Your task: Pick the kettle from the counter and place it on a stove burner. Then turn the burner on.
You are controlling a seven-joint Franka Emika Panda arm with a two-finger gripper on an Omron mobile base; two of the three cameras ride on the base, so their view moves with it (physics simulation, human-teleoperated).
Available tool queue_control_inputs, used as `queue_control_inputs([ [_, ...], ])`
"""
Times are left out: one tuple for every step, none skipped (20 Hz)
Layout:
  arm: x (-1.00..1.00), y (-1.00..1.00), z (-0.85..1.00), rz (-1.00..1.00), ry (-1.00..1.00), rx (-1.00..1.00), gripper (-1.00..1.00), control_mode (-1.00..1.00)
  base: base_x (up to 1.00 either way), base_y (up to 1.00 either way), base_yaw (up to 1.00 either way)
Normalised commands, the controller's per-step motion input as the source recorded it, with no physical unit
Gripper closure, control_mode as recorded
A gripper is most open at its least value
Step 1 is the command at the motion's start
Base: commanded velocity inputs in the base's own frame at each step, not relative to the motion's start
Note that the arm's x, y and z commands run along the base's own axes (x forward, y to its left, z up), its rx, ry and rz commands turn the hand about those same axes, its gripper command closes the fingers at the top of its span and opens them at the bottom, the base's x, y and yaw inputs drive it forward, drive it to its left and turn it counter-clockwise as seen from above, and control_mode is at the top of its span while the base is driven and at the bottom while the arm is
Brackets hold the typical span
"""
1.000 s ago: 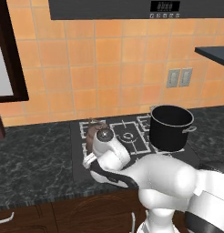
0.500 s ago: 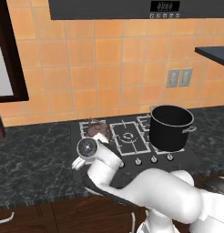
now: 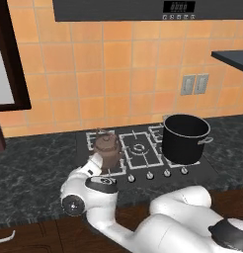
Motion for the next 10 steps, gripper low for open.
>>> queue_control_inputs([
  [-0.18, 0.65, 0.19, 0.0, -0.37, -0.09, -1.0, -1.0, 0.0, 0.0, 0.0],
  [-0.16, 0.64, 0.14, 0.0, -0.35, -0.09, -1.0, -1.0, 0.0, 0.0, 0.0],
  [-0.14, 0.66, 0.11, 0.0, -0.31, -0.09, -1.0, -1.0, 0.0, 0.0, 0.0],
  [-0.05, 0.66, 0.06, 0.0, -0.25, -0.09, -1.0, -1.0, 0.0, 0.0, 0.0],
  [0.0, 0.66, 0.0, 0.0, -0.17, -0.07, -1.0, -1.0, 0.0, 0.0, 0.0],
  [0.0, 0.64, 0.0, 0.0, -0.12, -0.05, -1.0, -1.0, 0.0, 0.0, 0.0],
  [0.06, 0.59, 0.0, 0.0, -0.05, -0.01, -1.0, -1.0, 0.0, 0.0, 0.0],
  [0.23, 0.53, 0.0, 0.0, -0.02, 0.0, -1.0, -1.0, 0.0, 0.0, 0.0],
  [0.39, 0.49, 0.0, 0.0, 0.0, 0.0, -1.0, -1.0, 0.0, 0.0, 0.0],
  [0.51, 0.48, 0.0, 0.0, 0.0, 0.0, -1.0, -1.0, 0.0, 0.0, 0.0],
])
